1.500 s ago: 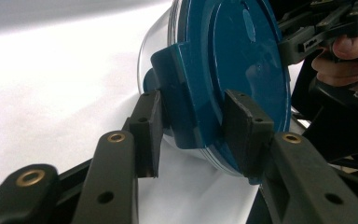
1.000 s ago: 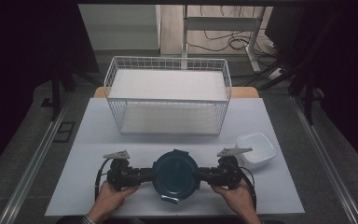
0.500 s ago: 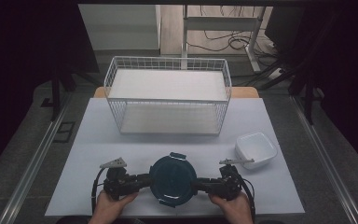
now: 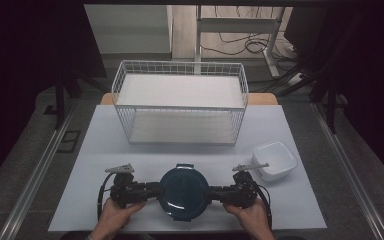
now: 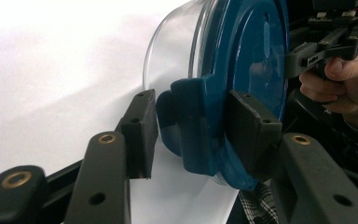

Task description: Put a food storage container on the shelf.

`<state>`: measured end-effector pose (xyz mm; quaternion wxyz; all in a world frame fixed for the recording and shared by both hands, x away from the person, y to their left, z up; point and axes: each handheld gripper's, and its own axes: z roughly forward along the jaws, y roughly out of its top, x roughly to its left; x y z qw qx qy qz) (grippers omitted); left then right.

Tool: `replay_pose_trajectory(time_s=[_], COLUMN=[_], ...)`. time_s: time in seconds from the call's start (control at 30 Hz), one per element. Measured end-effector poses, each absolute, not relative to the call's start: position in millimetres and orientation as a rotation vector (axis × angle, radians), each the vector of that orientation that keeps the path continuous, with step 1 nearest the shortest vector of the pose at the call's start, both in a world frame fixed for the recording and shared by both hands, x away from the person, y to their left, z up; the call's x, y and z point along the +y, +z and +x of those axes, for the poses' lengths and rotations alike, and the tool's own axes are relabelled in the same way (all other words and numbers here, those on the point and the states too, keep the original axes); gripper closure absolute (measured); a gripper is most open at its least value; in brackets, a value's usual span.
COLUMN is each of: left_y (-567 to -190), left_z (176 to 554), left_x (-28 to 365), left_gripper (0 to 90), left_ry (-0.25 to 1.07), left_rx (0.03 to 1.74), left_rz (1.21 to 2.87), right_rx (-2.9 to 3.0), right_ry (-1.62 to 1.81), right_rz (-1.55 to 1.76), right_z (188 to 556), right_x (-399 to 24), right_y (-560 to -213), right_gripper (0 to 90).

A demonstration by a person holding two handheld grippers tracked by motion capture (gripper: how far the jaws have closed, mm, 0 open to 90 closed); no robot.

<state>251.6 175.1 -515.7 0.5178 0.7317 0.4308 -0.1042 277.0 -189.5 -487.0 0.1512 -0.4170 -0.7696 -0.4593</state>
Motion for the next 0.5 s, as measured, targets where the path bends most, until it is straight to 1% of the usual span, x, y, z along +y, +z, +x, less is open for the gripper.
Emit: replay_pose_trajectory(time_s=[0.13, 0.17, 0.2, 0.23, 0.27, 0.3, 0.33, 0.4, 0.43, 0.47, 0.5], left_y=[-515.9, -515.2, -515.0, -515.0, -522.7, -524.7, -521.9, -518.9, -517.9, -516.0, -513.3], left_z=[245.3, 241.8, 236.2, 236.2, 237.4, 237.0, 236.3, 236.0, 237.4, 240.4, 245.3], left_x=[176.5, 176.8, 172.9, 172.9, 159.8, 154.1, 151.4, 153.4, 157.1, 164.7, 174.4], left_gripper=[54.2, 63.4, 89.8, 89.8, 89.8, 89.8, 89.6, 89.4, 86.1, 80.6, 65.0], left_ry=[-0.236, -0.197, -0.119, -0.119, -0.238, -0.256, -0.241, -0.209, -0.187, -0.162, -0.158], left_rx=[1.072, 1.088, 1.071, 1.071, 1.02, 1.004, 1.001, 1.004, 1.036, 1.066, 1.083], left_rz=[1.735, 1.742, 1.815, 1.815, 1.836, 1.851, 1.867, 1.884, 1.876, 1.842, 1.795], right_rx=[-2.162, -2.127, -2.108, -2.108, -2.129, -2.048, -1.914, -1.86, -1.847, -1.86, -1.937], right_ry=[-1.318, -1.325, -1.284, -1.284, -1.252, -1.236, -1.212, -1.216, -1.237, -1.241, -1.248], right_rz=[-1.249, -1.274, -1.363, -1.363, -1.392, -1.448, -1.426, -1.416, -1.402, -1.402, -1.367], right_z=[278.6, 277.5, 275.0, 275.0, 274.8, 278.3, 288.9, 291.6, 292.3, 291.9, 293.0], right_x=[-189.0, -189.6, -190.3, -190.3, -189.2, -192.3, -205.3, -209.7, -211.0, -209.0, -203.5], right_y=[-488.1, -489.8, -493.2, -493.2, -495.4, -503.3, -514.5, -518.5, -520.5, -518.4, -511.1], right_gripper=[56.6, 56.0, 46.6, 46.6, 42.4, 42.4, 49.3, 50.6, 51.1, 51.1, 51.7])
